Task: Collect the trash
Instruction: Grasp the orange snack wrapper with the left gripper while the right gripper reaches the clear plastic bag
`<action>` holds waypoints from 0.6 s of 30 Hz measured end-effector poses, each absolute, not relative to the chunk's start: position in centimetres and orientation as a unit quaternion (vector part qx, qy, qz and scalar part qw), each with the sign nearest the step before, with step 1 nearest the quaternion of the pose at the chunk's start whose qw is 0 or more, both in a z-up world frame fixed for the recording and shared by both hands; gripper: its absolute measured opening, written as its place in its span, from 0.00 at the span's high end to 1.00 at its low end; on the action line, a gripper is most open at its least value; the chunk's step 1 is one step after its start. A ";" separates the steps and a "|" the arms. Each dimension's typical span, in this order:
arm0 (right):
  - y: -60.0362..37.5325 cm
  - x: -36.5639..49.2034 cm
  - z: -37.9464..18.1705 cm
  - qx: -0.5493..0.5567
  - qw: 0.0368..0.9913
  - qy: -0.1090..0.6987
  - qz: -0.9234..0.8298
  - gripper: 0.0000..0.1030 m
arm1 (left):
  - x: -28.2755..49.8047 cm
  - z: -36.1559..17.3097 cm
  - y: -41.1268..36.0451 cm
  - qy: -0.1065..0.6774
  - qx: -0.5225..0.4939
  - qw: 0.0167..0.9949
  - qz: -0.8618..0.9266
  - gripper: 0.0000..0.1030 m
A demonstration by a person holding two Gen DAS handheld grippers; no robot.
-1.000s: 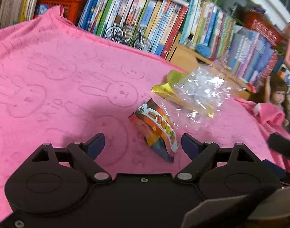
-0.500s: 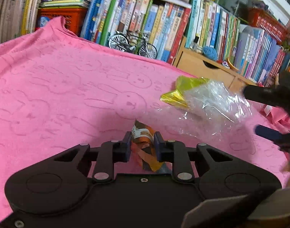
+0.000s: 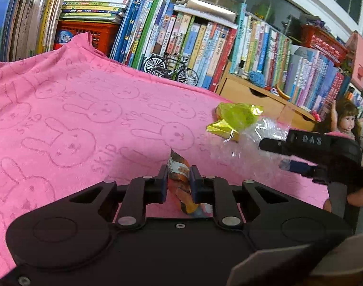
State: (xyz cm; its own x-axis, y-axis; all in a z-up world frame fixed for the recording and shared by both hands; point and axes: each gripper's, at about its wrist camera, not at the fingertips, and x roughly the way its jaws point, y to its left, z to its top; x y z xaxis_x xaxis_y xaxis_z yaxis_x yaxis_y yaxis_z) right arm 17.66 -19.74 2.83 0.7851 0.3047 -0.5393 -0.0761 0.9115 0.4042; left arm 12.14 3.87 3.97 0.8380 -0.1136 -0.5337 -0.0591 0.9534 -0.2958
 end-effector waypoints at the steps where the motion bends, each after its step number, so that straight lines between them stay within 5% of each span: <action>1: -19.9 16.8 3.0 0.184 0.927 0.309 0.107 0.39 | 11.8 4.2 3.8 0.282 -0.150 0.947 -0.019 0.85; 18: -22.0 3.6 4.0 0.116 0.938 0.292 0.146 0.38 | 4.6 5.3 4.3 0.282 -0.170 0.941 -0.073 0.88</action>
